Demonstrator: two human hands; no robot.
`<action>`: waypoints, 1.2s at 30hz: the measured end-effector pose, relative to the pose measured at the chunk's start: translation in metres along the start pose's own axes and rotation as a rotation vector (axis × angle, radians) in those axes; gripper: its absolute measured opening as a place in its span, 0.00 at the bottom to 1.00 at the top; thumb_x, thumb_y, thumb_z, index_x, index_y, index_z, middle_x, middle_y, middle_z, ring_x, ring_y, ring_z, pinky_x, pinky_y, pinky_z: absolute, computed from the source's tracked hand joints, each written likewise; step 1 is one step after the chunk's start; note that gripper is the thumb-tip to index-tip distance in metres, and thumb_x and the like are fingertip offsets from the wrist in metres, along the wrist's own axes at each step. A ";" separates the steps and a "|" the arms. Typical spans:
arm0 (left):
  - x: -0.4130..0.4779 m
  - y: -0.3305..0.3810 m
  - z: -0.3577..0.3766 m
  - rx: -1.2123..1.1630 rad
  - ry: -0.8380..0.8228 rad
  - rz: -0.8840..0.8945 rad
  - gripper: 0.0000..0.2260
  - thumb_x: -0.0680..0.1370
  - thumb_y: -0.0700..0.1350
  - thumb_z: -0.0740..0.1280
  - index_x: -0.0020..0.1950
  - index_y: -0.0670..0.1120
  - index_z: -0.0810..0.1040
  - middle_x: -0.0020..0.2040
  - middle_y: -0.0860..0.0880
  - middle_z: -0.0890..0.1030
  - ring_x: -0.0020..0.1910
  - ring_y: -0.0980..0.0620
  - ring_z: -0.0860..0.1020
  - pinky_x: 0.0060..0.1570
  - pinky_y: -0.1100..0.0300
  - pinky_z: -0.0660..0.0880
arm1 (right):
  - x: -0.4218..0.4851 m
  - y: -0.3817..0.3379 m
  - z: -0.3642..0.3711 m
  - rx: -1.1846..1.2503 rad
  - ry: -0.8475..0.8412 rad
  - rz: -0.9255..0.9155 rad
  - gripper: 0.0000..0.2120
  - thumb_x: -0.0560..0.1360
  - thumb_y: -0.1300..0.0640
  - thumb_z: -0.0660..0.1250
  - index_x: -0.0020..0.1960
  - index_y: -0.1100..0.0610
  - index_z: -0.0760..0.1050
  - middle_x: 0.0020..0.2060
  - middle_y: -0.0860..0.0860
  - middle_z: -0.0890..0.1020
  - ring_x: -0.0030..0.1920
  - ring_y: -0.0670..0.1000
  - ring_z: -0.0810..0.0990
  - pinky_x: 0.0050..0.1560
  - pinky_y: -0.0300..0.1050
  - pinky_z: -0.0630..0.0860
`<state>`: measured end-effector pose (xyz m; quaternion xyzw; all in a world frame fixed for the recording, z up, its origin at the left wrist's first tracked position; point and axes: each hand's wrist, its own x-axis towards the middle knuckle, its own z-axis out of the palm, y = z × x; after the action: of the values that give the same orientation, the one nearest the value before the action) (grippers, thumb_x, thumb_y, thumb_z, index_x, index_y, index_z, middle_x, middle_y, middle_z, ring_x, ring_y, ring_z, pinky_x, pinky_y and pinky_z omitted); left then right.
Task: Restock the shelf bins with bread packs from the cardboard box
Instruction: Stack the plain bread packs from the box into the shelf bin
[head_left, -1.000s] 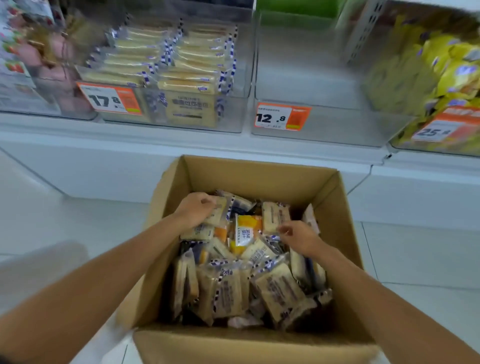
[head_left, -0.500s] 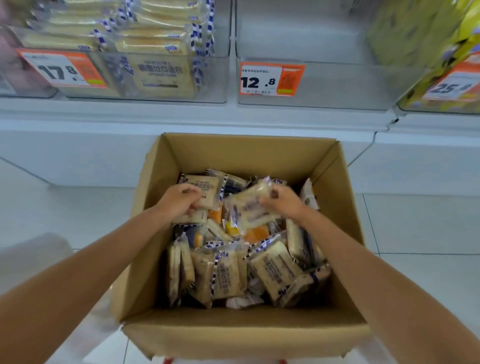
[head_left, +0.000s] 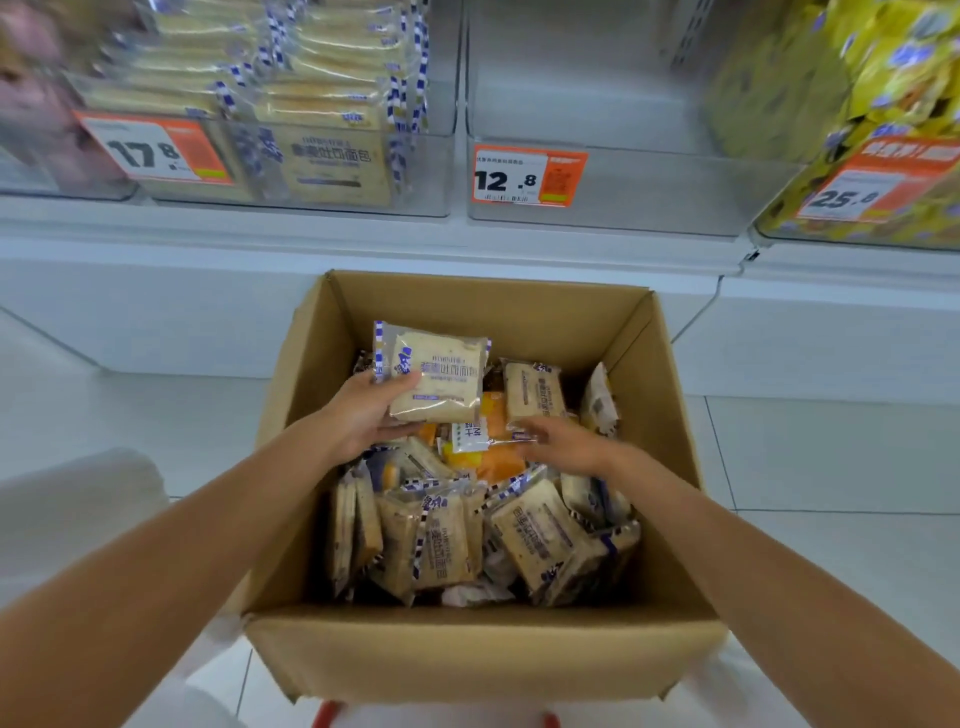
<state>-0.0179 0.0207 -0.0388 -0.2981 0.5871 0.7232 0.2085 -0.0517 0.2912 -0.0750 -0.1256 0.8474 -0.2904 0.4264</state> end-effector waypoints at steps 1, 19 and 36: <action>0.000 -0.004 -0.005 -0.016 -0.006 -0.010 0.11 0.78 0.46 0.69 0.60 0.45 0.78 0.56 0.43 0.84 0.55 0.44 0.82 0.49 0.50 0.82 | 0.008 0.008 0.011 -0.097 -0.047 0.001 0.30 0.78 0.49 0.66 0.77 0.50 0.59 0.75 0.50 0.63 0.74 0.53 0.63 0.72 0.49 0.64; -0.003 0.000 -0.014 -0.007 0.059 0.052 0.17 0.80 0.53 0.65 0.68 0.49 0.72 0.64 0.44 0.79 0.55 0.43 0.82 0.50 0.48 0.81 | -0.010 -0.073 -0.076 0.443 0.317 -0.179 0.07 0.77 0.58 0.69 0.54 0.54 0.77 0.49 0.49 0.82 0.48 0.47 0.81 0.48 0.41 0.77; -0.079 0.097 -0.011 -0.117 -0.333 0.284 0.19 0.75 0.36 0.70 0.65 0.44 0.75 0.60 0.44 0.82 0.59 0.48 0.81 0.54 0.53 0.80 | -0.058 -0.199 -0.080 -0.091 0.653 -0.332 0.47 0.72 0.43 0.72 0.79 0.50 0.46 0.77 0.48 0.56 0.77 0.50 0.53 0.76 0.50 0.54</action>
<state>-0.0207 -0.0079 0.0832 -0.1006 0.5378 0.8172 0.1812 -0.0872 0.1899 0.1193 -0.1809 0.9189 -0.3426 0.0744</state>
